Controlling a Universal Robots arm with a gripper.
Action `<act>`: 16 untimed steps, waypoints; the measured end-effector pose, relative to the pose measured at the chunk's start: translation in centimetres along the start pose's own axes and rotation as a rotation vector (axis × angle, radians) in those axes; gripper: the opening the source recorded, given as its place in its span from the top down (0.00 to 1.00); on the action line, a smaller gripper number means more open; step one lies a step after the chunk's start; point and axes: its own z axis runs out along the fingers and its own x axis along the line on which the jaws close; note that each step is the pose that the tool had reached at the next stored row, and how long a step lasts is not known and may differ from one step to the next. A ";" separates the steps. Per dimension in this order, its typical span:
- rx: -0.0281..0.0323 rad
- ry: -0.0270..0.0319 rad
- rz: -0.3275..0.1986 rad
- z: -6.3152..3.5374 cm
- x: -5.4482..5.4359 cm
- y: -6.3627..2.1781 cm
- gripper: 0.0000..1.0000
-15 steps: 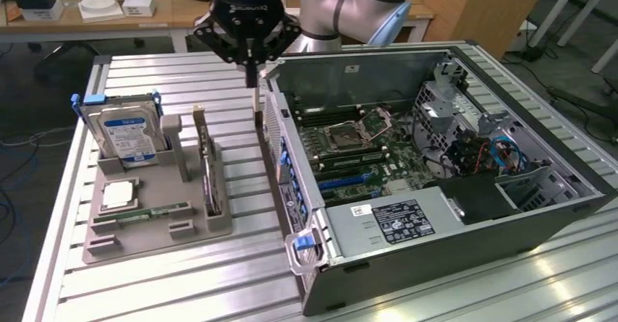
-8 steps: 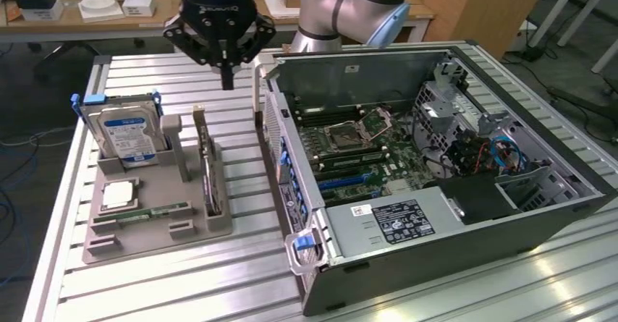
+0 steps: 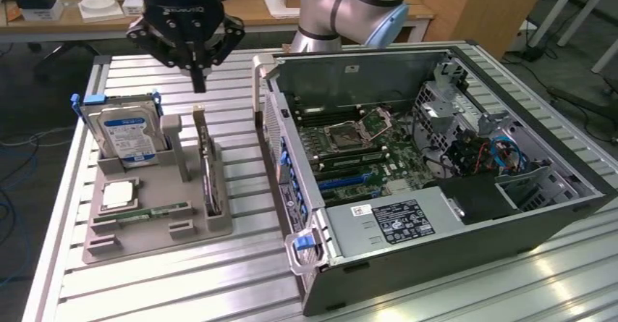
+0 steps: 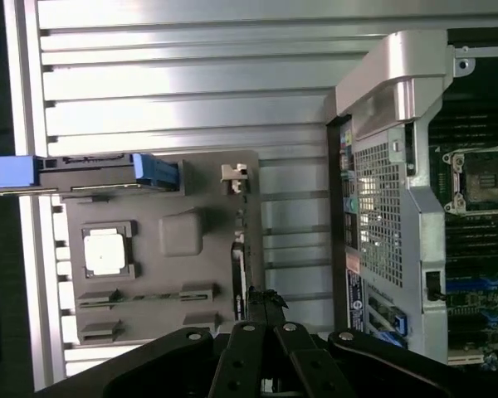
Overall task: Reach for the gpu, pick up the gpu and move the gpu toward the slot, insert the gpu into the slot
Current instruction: 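Reach for the gpu, then pick up the gpu and move the gpu toward the slot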
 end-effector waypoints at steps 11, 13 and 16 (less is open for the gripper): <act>0.0001 0.0001 0.000 -0.02 1.1 -0.08 0.90; 0.0000 0.0000 0.000 -0.01 1.1 -0.08 0.90; 0.0000 0.0000 0.000 -0.01 1.1 -0.08 0.90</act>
